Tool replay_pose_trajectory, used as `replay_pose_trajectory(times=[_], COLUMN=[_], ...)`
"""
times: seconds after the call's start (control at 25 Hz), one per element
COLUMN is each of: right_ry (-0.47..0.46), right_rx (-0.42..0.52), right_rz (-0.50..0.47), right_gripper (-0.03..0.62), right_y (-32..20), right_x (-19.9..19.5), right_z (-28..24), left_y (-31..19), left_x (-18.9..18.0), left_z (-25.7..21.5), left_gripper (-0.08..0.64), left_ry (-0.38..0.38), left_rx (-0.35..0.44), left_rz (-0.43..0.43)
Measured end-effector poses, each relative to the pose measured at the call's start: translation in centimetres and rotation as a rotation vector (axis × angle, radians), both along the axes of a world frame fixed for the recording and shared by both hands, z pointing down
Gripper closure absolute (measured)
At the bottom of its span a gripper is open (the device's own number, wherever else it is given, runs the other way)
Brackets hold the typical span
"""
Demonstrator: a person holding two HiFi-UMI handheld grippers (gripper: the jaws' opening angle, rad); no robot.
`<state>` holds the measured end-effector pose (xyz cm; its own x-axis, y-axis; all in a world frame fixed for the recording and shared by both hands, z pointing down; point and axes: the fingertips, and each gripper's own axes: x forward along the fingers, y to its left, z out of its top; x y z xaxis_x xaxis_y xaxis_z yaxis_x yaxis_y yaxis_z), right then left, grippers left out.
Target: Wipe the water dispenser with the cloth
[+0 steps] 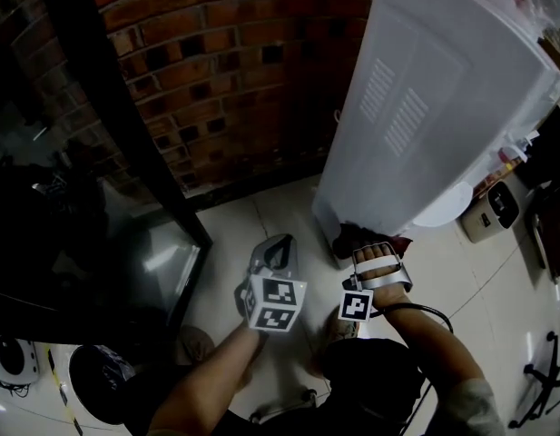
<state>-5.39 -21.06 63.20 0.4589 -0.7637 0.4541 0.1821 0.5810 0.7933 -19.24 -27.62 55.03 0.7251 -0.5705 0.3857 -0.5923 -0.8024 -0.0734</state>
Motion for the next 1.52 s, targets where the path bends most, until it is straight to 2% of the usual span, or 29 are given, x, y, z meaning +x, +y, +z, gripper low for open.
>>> replay_pose_trajectory(times=[0.36, 0.56, 0.72, 0.8, 0.88, 0.92, 1.12, 1.28, 1.4, 1.52], right_ry=[0.033, 0.073, 0.032, -0.086, -0.294, -0.368, -0.474, -0.653, -0.810, -0.941], right_rx=[-0.081, -0.151, -0.184, -0.138, -0.050, -0.025, 0.050, 0.193, 0.300, 0.427], right_rz=[-0.017, -0.012, 0.020, 0.050, 0.086, 0.103, 0.131, 0.162, 0.150, 0.139], right_gripper=[0.517, 0.516, 0.516, 0.517, 0.518, 0.518, 0.518, 0.518, 0.518, 0.518], right_y=[0.8, 1.3, 1.4, 0.8, -0.3, -0.5, -0.5, -1.2, -1.2, -0.9], right_x=[0.3, 0.7, 0.4, -0.4, -2.1, -2.8, -4.0, -4.2, -4.7, -5.6], right_z=[9.1, 13.3, 15.5, 15.0, 13.3, 12.1, 3.3, -5.7, -13.1, -21.3], left_y=[-0.5, -0.4, -0.6, -0.9, -1.1, -1.1, 0.4, 1.8, 2.4, 2.2], left_x=[1.2, 1.2, 1.2, 1.4, 1.6, 1.7, 1.6, 1.4, 0.1, -1.6], left_z=[5.8, 7.0, 6.4, 5.2, 3.7, 2.7, -3.6, -9.4, -13.4, -17.5], left_gripper=[0.560, 0.560, 0.560, 0.560, 0.560, 0.560, 0.560, 0.560, 0.560, 0.560], left_ry=[-0.081, -0.097, -0.101, -0.093, -0.087, -0.082, -0.045, 0.001, 0.048, 0.125], left_rx=[-0.066, -0.091, -0.084, -0.069, -0.048, -0.037, 0.029, 0.098, 0.115, 0.122], left_rz=[0.002, 0.004, 0.005, -0.001, -0.005, -0.005, 0.025, 0.057, 0.054, 0.024])
